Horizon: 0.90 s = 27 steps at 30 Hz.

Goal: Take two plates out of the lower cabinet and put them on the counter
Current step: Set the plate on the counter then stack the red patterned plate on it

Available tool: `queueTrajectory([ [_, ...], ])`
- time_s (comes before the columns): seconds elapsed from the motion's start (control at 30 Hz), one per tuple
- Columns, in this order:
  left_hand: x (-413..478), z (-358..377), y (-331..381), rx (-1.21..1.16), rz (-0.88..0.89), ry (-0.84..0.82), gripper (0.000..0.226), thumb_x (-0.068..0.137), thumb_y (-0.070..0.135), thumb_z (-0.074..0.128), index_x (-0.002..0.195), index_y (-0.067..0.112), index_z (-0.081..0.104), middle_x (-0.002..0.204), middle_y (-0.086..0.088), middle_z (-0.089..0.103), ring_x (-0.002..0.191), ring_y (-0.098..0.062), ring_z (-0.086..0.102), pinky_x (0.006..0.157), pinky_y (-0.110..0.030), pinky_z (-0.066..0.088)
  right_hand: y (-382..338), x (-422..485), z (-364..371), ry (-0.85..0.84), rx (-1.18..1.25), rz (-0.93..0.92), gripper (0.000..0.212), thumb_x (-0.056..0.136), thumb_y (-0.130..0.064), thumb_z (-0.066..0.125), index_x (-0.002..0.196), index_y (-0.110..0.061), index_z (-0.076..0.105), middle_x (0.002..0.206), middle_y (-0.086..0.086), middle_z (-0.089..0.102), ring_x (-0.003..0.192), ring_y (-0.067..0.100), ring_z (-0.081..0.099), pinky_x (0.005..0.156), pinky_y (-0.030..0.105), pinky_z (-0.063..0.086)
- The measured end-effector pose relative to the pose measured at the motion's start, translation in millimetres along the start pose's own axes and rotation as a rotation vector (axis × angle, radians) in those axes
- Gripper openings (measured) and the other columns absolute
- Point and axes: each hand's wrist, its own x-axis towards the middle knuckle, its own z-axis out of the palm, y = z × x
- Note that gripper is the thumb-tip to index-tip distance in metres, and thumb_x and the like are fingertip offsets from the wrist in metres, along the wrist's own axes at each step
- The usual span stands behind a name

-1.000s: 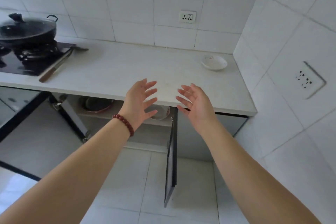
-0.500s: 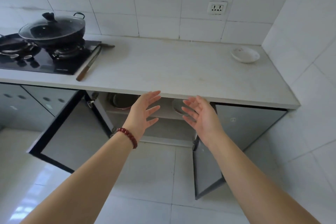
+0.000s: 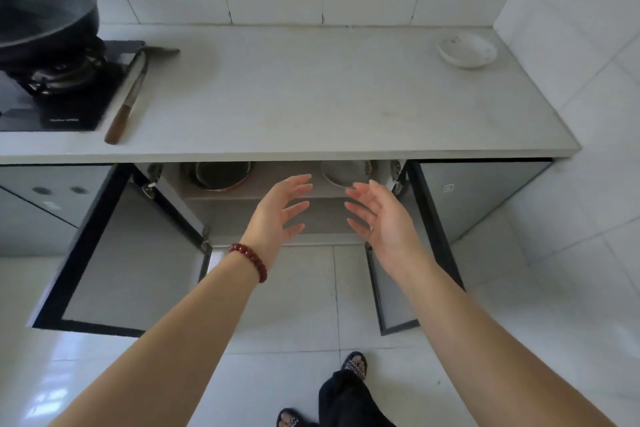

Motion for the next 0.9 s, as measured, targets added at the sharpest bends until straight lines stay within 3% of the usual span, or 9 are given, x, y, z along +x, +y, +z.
queueTrajectory([
  [0.1, 24.3, 9.3, -8.5, -0.005, 0.016, 0.007, 0.034, 0.079, 0.042, 0.048, 0.105, 0.032, 0.067, 0.114, 0.009, 0.066, 0.108, -0.014, 0.059, 0.080, -0.033, 0.046, -0.3, 23.2, -8.2, 0.030, 0.007, 0.021, 0.028, 0.090, -0.036, 0.051, 0.104, -0.018, 0.066, 0.109, 0.000, 0.070, 0.101, 0.016, 0.065, 0.080, 0.032, 0.052],
  [0.5, 125.5, 53.0, -21.1, -0.002, -0.050, 0.069, 0.028, 0.078, 0.041, 0.051, 0.098, 0.035, 0.069, 0.104, 0.014, 0.071, 0.103, -0.010, 0.063, 0.087, -0.035, 0.048, -10.7, 123.4, -39.0, 0.081, 0.084, 0.103, 0.025, 0.091, -0.037, 0.049, 0.099, -0.020, 0.065, 0.107, 0.000, 0.070, 0.102, 0.016, 0.063, 0.082, 0.032, 0.050],
  [0.77, 202.4, 53.8, -62.9, 0.059, -0.042, -0.018, 0.034, 0.084, 0.039, 0.046, 0.108, 0.029, 0.067, 0.117, 0.007, 0.065, 0.109, -0.013, 0.059, 0.089, -0.036, 0.046, 42.2, 192.2, -42.7, 0.172, 0.125, 0.103, 0.023, 0.092, -0.035, 0.049, 0.097, -0.020, 0.066, 0.105, -0.001, 0.070, 0.101, 0.015, 0.064, 0.083, 0.033, 0.049],
  [0.9, 254.7, 42.8, -96.4, 0.055, -0.053, -0.046, 0.035, 0.088, 0.044, 0.041, 0.103, 0.030, 0.068, 0.120, 0.004, 0.063, 0.110, -0.014, 0.057, 0.096, -0.041, 0.042, 84.2, 236.1, -51.5, 0.226, 0.150, 0.097, 0.023, 0.092, -0.035, 0.047, 0.097, -0.021, 0.065, 0.107, -0.003, 0.069, 0.101, 0.014, 0.062, 0.080, 0.030, 0.047],
])
